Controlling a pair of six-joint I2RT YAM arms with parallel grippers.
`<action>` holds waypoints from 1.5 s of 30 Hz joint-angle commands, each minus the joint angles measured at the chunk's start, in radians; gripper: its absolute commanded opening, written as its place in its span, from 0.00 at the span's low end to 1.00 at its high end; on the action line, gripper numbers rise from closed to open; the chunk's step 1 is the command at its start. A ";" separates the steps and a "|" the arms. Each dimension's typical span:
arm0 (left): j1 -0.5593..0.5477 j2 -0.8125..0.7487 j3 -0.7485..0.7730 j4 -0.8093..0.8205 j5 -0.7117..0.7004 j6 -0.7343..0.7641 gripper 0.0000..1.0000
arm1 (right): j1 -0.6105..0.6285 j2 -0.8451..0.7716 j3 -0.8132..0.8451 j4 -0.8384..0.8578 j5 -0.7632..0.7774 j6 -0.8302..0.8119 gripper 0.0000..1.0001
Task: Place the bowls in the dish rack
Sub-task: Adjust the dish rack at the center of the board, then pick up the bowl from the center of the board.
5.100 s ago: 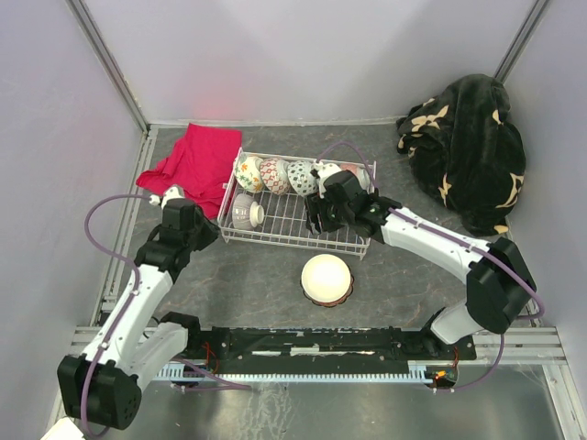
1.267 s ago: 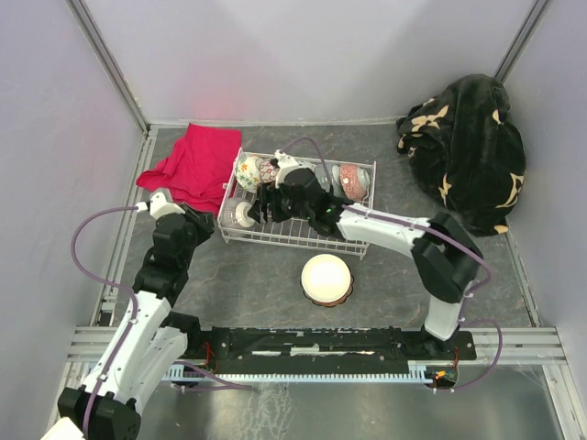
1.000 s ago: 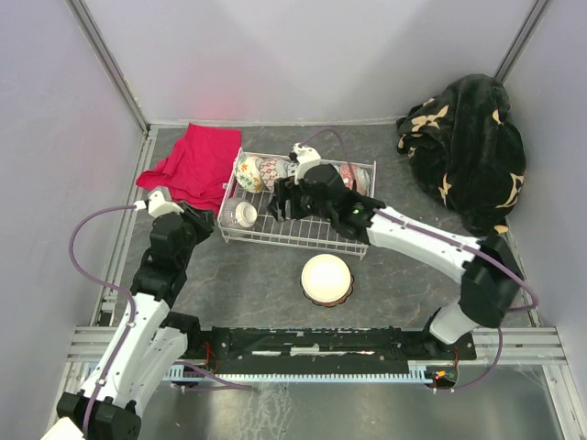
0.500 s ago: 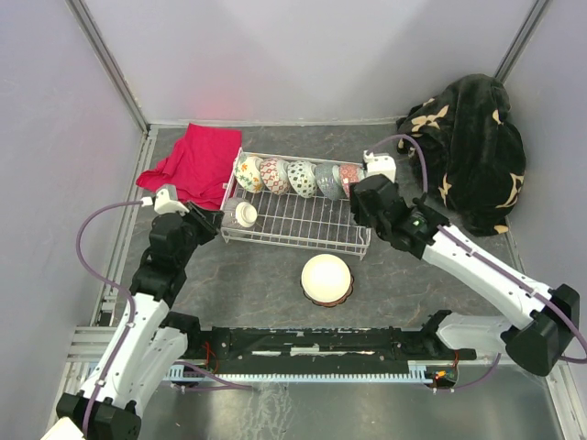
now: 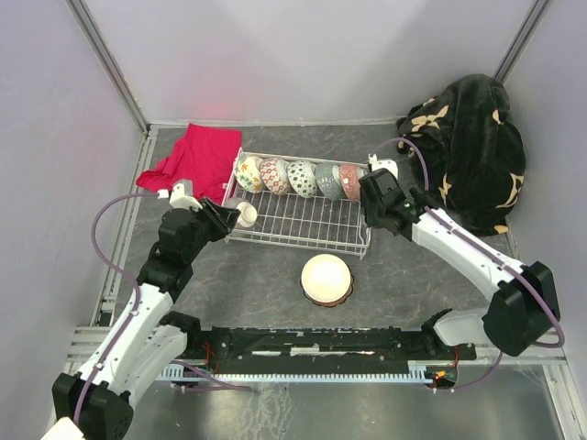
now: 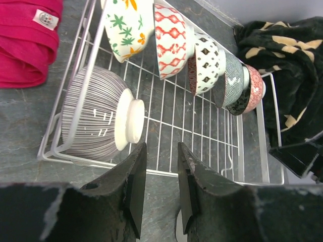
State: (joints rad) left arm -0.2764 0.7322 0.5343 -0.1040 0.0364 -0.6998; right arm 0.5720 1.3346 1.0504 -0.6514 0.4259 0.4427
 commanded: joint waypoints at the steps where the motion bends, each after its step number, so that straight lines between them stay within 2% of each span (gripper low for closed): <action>1: -0.031 -0.010 0.022 0.063 -0.003 0.039 0.38 | -0.046 0.051 0.024 0.025 -0.046 -0.011 0.46; 4: -0.040 -0.015 0.023 0.059 -0.002 0.040 0.38 | -0.077 0.087 0.054 0.022 -0.045 -0.004 0.21; 7: -0.046 -0.025 0.025 0.054 -0.002 0.042 0.38 | -0.106 0.128 0.086 0.027 -0.042 0.000 0.02; 19: -0.088 -0.047 0.043 0.028 -0.021 0.051 0.39 | -0.205 0.303 0.278 0.036 -0.122 0.002 0.01; 20: -0.093 -0.046 0.046 0.028 -0.022 0.053 0.38 | -0.206 0.304 0.277 0.040 -0.131 0.002 0.03; 21: -0.101 -0.044 0.049 0.027 -0.025 0.055 0.38 | -0.207 0.303 0.277 0.036 -0.138 0.002 0.09; 24: -0.148 -0.030 0.074 0.010 -0.054 0.070 0.39 | -0.207 0.244 0.255 0.032 -0.162 0.004 0.46; 25: -0.173 -0.025 0.087 0.001 -0.075 0.075 0.39 | -0.206 0.213 0.244 0.030 -0.163 0.004 0.56; 27: -0.244 -0.011 0.118 -0.020 -0.142 0.087 0.39 | -0.206 0.136 0.224 0.018 -0.166 0.006 0.65; 31: -0.417 0.041 0.203 -0.082 -0.285 0.116 0.39 | -0.205 -0.045 0.155 0.004 -0.189 0.007 0.73; 35: -0.576 0.119 0.291 -0.157 -0.392 0.143 0.40 | -0.206 -0.205 0.061 0.018 -0.236 0.001 0.75; 40: -0.830 0.205 0.405 -0.317 -0.543 0.167 0.43 | -0.205 -0.288 -0.022 0.061 -0.270 0.016 0.76; 45: -1.055 0.245 0.449 -0.422 -0.621 0.151 0.55 | -0.205 -0.271 -0.047 0.112 -0.341 0.040 0.76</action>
State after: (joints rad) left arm -1.1946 0.9596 0.9215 -0.4126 -0.4530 -0.5823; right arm 0.3691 1.0489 1.0157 -0.6182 0.1555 0.4561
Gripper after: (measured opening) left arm 0.501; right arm 0.756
